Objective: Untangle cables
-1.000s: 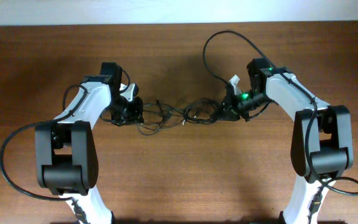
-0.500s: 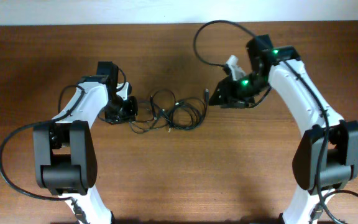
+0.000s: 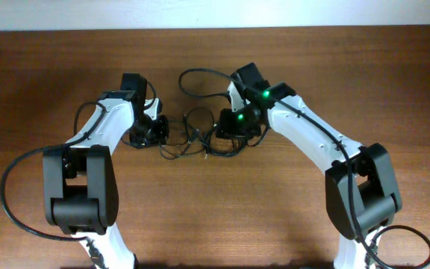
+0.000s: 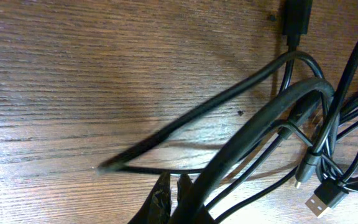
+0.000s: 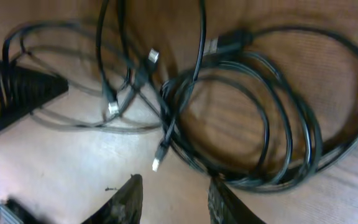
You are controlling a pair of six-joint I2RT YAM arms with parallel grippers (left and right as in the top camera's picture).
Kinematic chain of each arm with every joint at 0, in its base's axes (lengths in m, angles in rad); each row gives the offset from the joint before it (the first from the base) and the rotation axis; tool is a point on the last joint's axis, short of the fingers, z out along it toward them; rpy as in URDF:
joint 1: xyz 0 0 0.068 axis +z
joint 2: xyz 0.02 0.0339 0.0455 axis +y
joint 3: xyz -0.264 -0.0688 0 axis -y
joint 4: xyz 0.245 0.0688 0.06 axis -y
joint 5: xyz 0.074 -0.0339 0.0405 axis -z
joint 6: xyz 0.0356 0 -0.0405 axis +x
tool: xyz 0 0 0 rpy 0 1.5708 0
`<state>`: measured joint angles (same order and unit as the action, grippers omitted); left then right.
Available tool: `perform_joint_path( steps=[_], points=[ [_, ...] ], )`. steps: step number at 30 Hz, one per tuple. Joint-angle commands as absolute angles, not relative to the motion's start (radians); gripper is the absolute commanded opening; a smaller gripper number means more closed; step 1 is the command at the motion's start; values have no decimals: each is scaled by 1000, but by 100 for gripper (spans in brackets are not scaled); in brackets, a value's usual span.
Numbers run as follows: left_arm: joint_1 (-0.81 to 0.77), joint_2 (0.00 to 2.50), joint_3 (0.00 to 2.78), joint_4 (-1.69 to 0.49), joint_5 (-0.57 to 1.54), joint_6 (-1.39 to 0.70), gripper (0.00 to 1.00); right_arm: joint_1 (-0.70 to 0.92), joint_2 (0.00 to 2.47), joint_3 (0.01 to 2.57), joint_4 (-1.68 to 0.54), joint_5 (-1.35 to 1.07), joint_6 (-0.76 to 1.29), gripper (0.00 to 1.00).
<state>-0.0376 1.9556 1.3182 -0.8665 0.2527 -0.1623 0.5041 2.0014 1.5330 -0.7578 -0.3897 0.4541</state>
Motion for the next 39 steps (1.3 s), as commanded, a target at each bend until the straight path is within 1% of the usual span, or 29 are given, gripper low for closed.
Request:
perform_joint_path(
  steps=[1, 5, 10, 13, 14, 16, 17, 19, 22, 27, 29, 32, 37, 39],
  points=[
    [-46, 1935, 1309, -864, 247, -171, 2, 531, 2023, 1497, -690, -324, 515, 35],
    [-57, 1935, 1309, -864, 247, -171, 3, 558, 2051, 1473, -632, -289, 564, 34],
    [-89, 1935, 1309, -863, 247, -171, 4, 606, 2127, 1473, -583, -279, 566, 34],
    [-99, 1935, 1309, -861, 247, -171, 4, 623, 2140, 1473, -579, -276, 566, 22],
    [-98, 1935, 1309, -861, 247, -171, 4, 623, 2140, 1473, -579, -275, 566, 17],
    [-99, 1935, 1309, -860, 247, -171, 4, 622, 2140, 1473, -579, -275, 566, 10],
    [-98, 1935, 1309, -859, 247, -171, 4, 620, 2140, 1473, -583, -276, 566, 4],
    [-98, 1935, 1309, -860, 247, -171, 4, 616, 2130, 1478, -601, -301, 562, 4],
    [-98, 1935, 1309, -860, 247, -171, 4, 585, 2069, 1513, -638, -428, 480, 4],
    [-97, 1935, 1309, -865, 226, -171, 2, 477, 1890, 1536, -788, -438, 361, 4],
    [-97, 1935, 1309, -865, 201, -172, 3, 405, 1822, 1536, -875, -432, 289, 4],
    [-97, 1935, 1309, -864, 201, -172, 4, 299, 1793, 1536, -990, -357, 276, 4],
    [-97, 1935, 1309, -869, 147, -254, 5, 159, 1806, 1534, -1074, -292, 276, 4],
    [-97, 1935, 1309, -871, 122, -277, 5, 136, 1807, 1525, -1089, -254, 276, 4]
  ],
)
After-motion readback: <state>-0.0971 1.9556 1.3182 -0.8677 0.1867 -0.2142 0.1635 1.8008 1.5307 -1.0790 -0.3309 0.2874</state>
